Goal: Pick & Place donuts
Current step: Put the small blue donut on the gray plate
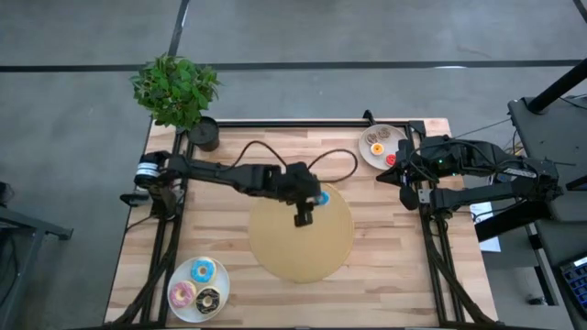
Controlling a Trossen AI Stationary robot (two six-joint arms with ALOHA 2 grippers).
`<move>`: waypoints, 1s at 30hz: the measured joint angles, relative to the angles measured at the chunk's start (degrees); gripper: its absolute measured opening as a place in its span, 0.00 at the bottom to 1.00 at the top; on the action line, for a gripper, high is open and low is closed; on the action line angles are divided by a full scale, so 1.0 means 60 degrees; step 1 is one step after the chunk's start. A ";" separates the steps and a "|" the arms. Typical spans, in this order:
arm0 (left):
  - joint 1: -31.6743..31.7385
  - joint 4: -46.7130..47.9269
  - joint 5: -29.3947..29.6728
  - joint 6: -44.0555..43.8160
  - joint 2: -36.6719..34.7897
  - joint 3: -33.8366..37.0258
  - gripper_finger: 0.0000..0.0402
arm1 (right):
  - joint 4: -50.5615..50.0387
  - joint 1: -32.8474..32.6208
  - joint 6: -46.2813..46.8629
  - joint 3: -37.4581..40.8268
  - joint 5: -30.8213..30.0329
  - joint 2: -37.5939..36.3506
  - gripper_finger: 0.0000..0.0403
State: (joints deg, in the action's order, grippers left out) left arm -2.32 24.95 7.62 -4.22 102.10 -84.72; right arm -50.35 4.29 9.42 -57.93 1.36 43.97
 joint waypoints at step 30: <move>0.0610 -0.0130 -0.0039 0.0932 0.0000 -0.2286 0.39 | 0.1821 0.0004 -0.0500 0.0000 -0.0586 0.1449 0.45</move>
State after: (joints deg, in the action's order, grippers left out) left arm 1.34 24.17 7.38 1.37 102.10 -98.44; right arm -39.42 4.32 6.42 -57.93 -2.15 52.66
